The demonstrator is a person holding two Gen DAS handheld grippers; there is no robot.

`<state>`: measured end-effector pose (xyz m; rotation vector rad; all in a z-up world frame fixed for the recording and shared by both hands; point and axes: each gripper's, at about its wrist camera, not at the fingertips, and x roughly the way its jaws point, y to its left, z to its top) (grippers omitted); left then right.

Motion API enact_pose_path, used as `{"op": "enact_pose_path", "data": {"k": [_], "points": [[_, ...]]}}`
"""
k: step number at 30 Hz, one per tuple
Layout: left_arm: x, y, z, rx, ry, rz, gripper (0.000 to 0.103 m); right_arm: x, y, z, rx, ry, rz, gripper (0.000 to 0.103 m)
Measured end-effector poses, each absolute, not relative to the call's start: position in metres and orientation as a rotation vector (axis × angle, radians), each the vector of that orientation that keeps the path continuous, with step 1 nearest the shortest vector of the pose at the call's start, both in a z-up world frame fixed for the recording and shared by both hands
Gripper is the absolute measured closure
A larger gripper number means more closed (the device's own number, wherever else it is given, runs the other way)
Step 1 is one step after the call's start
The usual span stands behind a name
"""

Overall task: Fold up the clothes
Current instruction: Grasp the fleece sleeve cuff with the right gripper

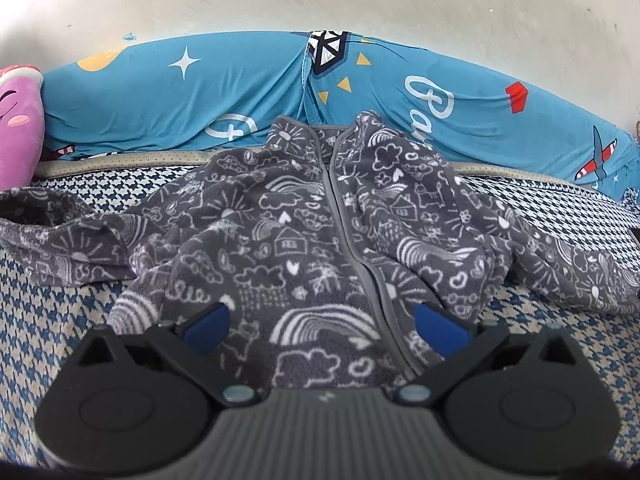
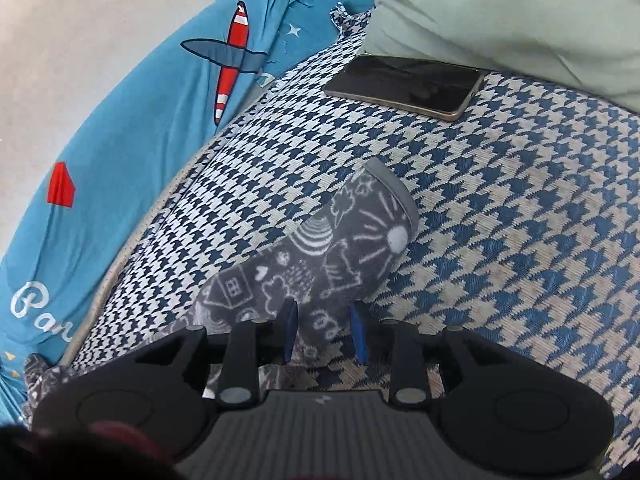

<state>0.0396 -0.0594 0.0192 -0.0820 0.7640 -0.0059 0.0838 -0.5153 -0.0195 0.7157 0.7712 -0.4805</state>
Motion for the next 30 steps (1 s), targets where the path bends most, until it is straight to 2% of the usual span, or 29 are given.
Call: {"op": "enact_pose_path", "data": {"k": [4, 5, 6, 9, 23, 30], "points": [[0.041, -0.061, 0.015, -0.081, 0.776, -0.002, 0.000, 0.091, -0.514, -0.028, 0.704, 0.755, -0.508, 0.076], [0.042, -0.061, 0.014, -0.081, 0.780, -0.003, 0.000, 0.092, -0.514, -0.029, 0.697, 0.746, -0.510, 0.079], [0.042, -0.061, 0.013, -0.086, 0.783, -0.004, 0.000, 0.094, -0.511, -0.029, 0.684, 0.740, -0.504, 0.087], [0.044, -0.063, 0.011, -0.087, 0.793, -0.011, 0.000, 0.096, -0.506, -0.024, 0.654, 0.718, -0.504, 0.092], [0.043, -0.084, 0.008, -0.040, 0.815, -0.078, 0.000, 0.075, -0.511, 0.034, 0.451, 0.442, -0.668, 0.095], [0.038, -0.094, 0.010, -0.008, 0.823, -0.127, 0.000, 0.074, -0.539, 0.018, 0.601, 0.507, -0.719, 0.093]]}}
